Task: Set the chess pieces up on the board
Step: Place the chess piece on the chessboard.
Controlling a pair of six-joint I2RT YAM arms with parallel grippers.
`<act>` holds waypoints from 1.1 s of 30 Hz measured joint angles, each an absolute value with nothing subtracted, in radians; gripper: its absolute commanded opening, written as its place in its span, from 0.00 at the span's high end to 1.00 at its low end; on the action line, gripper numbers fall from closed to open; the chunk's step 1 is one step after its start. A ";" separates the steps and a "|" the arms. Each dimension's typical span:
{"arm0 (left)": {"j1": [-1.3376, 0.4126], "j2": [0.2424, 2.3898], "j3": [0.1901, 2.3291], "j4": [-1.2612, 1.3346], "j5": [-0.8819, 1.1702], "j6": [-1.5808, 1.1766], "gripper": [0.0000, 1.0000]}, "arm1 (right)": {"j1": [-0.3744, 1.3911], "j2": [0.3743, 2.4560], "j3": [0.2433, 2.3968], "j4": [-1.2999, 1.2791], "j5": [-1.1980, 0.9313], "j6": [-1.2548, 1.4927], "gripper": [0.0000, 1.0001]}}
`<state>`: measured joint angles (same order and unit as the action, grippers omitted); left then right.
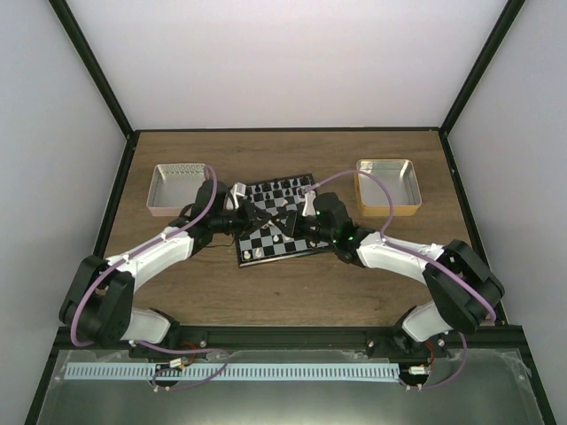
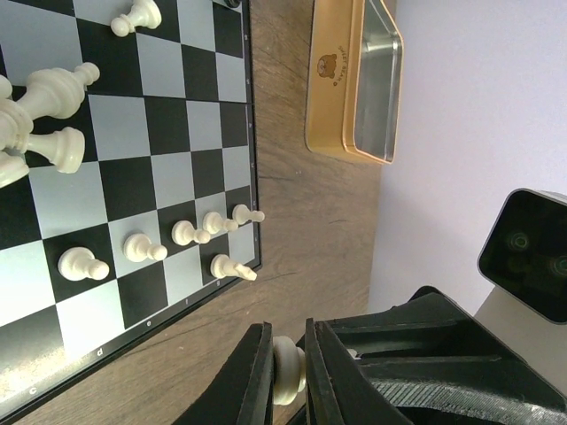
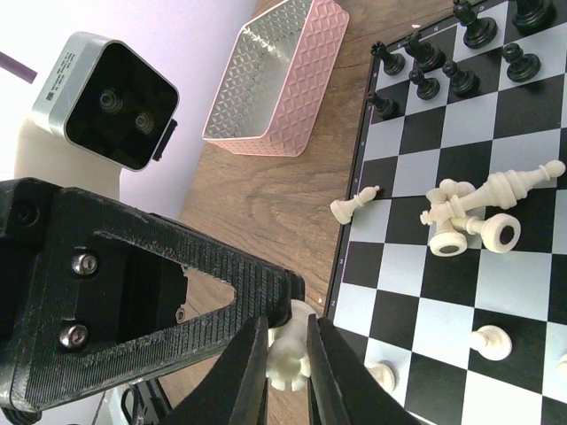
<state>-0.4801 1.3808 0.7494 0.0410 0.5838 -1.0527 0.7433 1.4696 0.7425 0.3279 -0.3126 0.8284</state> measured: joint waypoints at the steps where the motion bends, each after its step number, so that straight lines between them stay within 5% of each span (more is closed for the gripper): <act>1: -0.480 1.381 0.749 0.042 0.583 -1.053 0.88 | 0.743 1.470 0.743 0.328 -0.313 0.828 0.92; 5: -0.480 1.385 0.749 0.045 0.582 -1.052 0.84 | 0.743 1.472 0.744 0.326 -0.312 0.822 0.99; 11: -0.479 1.385 0.752 0.013 0.556 -1.016 0.64 | 0.743 1.469 0.744 0.300 -0.264 0.794 0.99; 20: -0.477 1.330 0.830 -0.214 0.325 -0.857 0.51 | 0.743 1.381 0.743 0.078 -0.010 0.712 0.99; 33: -0.474 1.196 0.901 -0.332 0.112 -0.728 0.48 | 0.741 1.336 0.682 -0.150 0.229 0.706 0.99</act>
<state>-0.4736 1.1961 0.9012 -0.3325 0.1120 -0.7280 0.7410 1.3365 0.6819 -0.1505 0.2287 0.7059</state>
